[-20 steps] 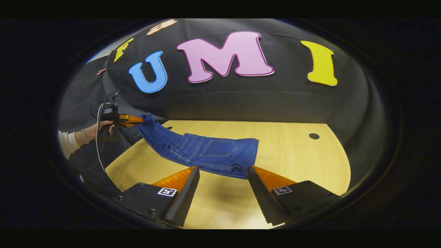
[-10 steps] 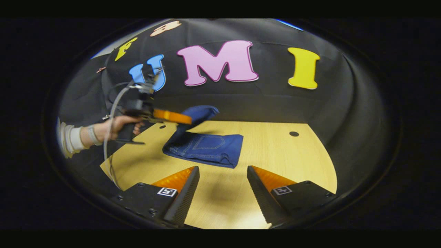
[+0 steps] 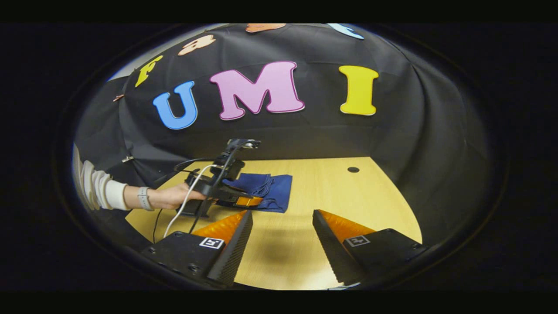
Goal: Grasp the waist and the cuffs of the jeans and fold them to make the two legs overlap; first hold the waist and fold one-third of the jeans toward the cuffs, then hold the cuffs and fold the remaining one-third in the same direction to finish folding.
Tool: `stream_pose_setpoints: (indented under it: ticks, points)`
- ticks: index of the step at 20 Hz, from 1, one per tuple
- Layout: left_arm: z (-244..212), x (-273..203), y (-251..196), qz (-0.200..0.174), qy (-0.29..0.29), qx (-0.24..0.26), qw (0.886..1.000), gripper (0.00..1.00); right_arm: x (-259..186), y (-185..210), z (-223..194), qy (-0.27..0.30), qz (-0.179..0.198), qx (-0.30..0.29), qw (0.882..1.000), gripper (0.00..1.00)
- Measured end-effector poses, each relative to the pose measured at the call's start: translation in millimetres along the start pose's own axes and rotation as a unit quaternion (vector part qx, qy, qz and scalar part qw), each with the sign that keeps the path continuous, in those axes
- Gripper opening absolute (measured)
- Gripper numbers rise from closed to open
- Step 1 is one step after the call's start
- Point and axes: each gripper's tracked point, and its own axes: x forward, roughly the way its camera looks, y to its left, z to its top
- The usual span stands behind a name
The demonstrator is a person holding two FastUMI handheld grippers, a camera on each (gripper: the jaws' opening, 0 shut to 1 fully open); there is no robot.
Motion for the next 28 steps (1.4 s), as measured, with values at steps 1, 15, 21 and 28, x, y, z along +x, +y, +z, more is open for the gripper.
stream_pose_setpoints:
  ticks: [1,15,21,28]
  points:
    - [12,-16,4,0.01,-0.027,-0.01,1.0,0.8,-3,1,8,-0.012,-0.005,-0.011,1.0,0.86]
    - [-3,-382,34,0.121,-0.306,-0.081,0.941,0.98,-108,90,126,-0.196,-0.112,-0.094,0.97,0.97]
    - [-28,-448,17,0.171,-0.32,-0.075,0.929,0.96,-134,160,148,-0.248,-0.021,-0.106,0.963,0.97]
    - [-43,-530,-30,0.249,-0.366,-0.119,0.889,0.96,-175,168,147,-0.257,0.098,-0.111,0.955,0.97]
